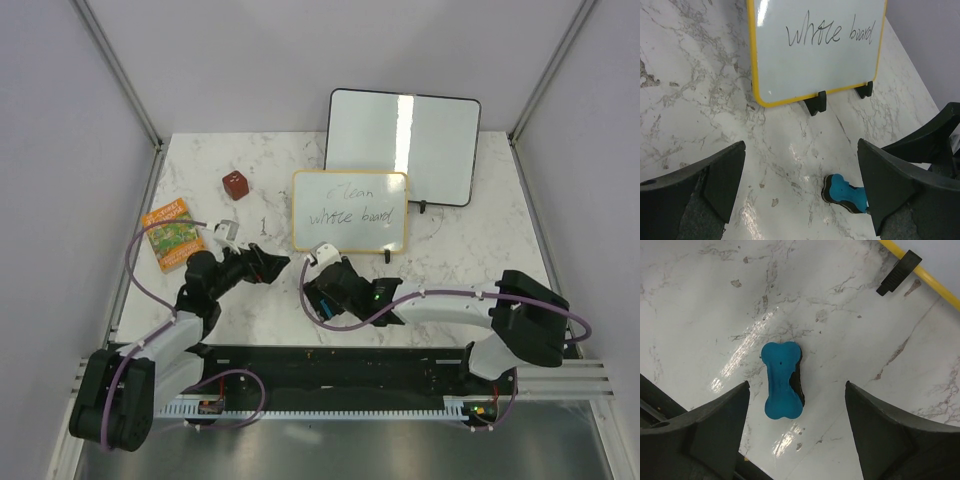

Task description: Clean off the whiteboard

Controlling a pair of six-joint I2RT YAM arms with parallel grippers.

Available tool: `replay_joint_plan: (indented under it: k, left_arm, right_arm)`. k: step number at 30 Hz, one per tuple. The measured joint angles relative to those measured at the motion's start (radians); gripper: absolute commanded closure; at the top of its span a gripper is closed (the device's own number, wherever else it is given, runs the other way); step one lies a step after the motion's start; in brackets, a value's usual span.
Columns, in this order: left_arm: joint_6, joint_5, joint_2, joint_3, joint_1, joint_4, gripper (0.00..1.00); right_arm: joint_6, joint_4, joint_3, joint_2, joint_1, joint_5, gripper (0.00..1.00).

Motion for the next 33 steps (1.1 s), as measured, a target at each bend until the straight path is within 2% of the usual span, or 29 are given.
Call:
replay_joint_plan:
  k: [5,9,26,33]
  left_arm:
    - [0.008,0.000,0.020,0.020,-0.004,-0.006,0.02]
    - [0.012,0.000,0.033,0.026,-0.006,-0.014,0.02]
    - [0.022,0.000,0.087,0.068,-0.017,-0.052,0.03]
    - [0.029,0.000,0.098,0.069,-0.028,-0.057,0.03]
  right_arm:
    - [-0.003,-0.029,0.011,0.043,0.001,0.002,0.30]
    - [-0.002,-0.047,0.011,0.080,0.001,0.001,0.36]
    - [0.005,-0.033,0.013,0.071,0.002,-0.002,0.34]
    - [0.003,-0.023,0.013,0.053,0.002,-0.017,0.36]
